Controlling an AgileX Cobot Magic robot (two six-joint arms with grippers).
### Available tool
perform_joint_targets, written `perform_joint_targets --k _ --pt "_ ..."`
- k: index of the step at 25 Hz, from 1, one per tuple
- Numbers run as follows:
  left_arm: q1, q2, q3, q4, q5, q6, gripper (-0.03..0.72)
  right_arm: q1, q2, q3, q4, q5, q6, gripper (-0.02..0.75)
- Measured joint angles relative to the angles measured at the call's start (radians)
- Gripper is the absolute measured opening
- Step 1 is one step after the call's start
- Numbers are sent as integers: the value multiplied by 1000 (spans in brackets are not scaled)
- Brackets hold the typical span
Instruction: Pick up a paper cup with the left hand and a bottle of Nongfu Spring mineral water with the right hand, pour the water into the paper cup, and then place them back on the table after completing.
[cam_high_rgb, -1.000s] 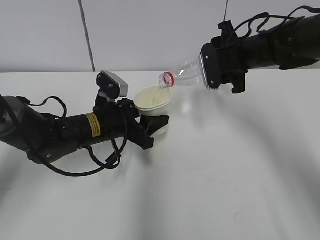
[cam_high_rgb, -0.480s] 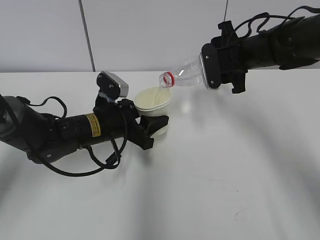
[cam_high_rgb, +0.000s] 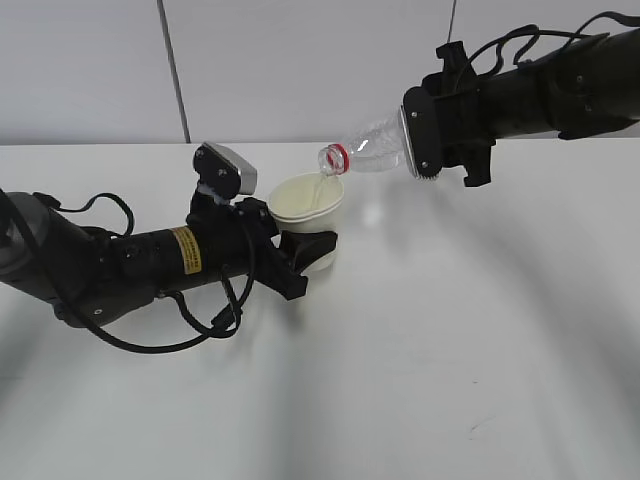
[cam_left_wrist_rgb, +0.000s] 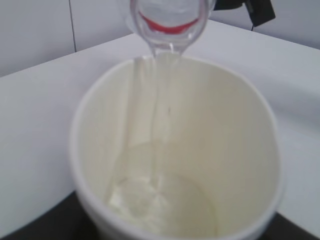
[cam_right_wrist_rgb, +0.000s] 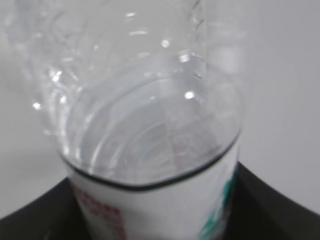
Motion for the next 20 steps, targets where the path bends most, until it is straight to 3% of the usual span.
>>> perform_joint_targets --k 20 --pt "0 0 0 0 1 0 379 0 0 0 -13 6 0 449"
